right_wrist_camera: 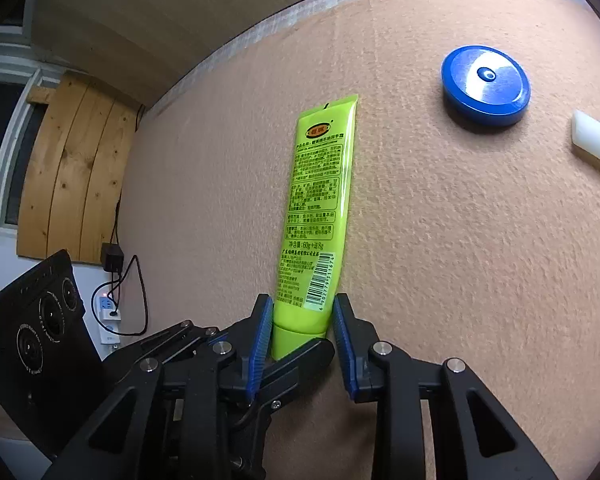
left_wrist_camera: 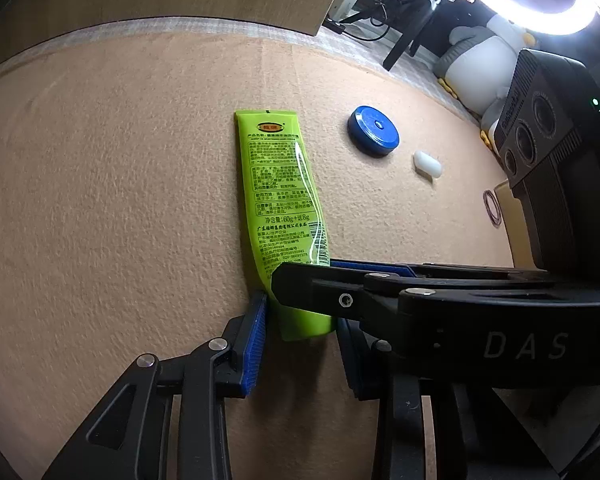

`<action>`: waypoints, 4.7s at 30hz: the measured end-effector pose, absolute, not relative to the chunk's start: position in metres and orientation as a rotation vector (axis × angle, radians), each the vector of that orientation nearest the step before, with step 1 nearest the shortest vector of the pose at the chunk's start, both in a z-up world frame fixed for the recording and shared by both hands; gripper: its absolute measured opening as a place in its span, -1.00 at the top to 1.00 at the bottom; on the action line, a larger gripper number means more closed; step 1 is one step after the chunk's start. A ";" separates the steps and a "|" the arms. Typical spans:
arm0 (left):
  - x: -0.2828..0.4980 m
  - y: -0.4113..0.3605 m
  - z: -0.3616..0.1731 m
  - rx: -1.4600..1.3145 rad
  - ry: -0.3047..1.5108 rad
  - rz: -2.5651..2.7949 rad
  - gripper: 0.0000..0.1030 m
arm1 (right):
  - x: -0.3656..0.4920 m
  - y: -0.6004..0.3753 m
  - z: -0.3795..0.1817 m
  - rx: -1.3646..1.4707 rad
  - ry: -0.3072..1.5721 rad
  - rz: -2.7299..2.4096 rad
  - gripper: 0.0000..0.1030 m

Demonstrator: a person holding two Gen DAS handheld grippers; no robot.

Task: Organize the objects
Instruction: 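Move the right gripper to the green tube and grasp it, then carry the green tube with the right gripper into the box and release, then move the left gripper to the blue tape measure and grasp it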

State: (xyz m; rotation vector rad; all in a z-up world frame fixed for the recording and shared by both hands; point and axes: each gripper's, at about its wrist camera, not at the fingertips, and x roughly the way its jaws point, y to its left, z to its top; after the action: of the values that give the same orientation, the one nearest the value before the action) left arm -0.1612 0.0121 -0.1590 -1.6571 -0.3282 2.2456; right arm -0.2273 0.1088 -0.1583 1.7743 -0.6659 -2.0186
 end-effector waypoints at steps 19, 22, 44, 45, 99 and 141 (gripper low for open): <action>-0.144 0.082 -0.103 -1.509 -0.234 2.283 0.31 | -0.192 0.174 -0.110 1.650 -0.728 -2.130 0.47; -0.139 0.111 -0.092 -1.472 -0.202 2.271 0.31 | -0.177 0.200 -0.098 1.629 -0.732 -2.176 0.47; -0.100 0.373 -0.070 -1.323 -0.018 2.031 0.31 | -0.060 0.424 -0.076 1.589 -0.952 -2.438 0.47; -0.099 0.382 -0.071 -1.322 -0.011 2.022 0.31 | -0.056 0.433 -0.077 1.589 -0.965 -2.445 0.47; -0.093 0.211 -0.049 -1.367 0.049 2.315 0.04 | -0.071 0.337 -0.053 1.520 -0.622 -2.639 0.20; -0.233 0.109 -0.112 -1.620 -0.129 2.480 -0.13 | -0.107 0.317 -0.089 1.558 -0.736 -2.580 0.20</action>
State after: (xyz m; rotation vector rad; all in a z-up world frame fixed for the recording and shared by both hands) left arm -0.2326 0.1091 -0.1121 -1.6198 -0.1293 2.4798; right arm -0.1070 0.3166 -0.0888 1.5576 -0.7357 -2.5798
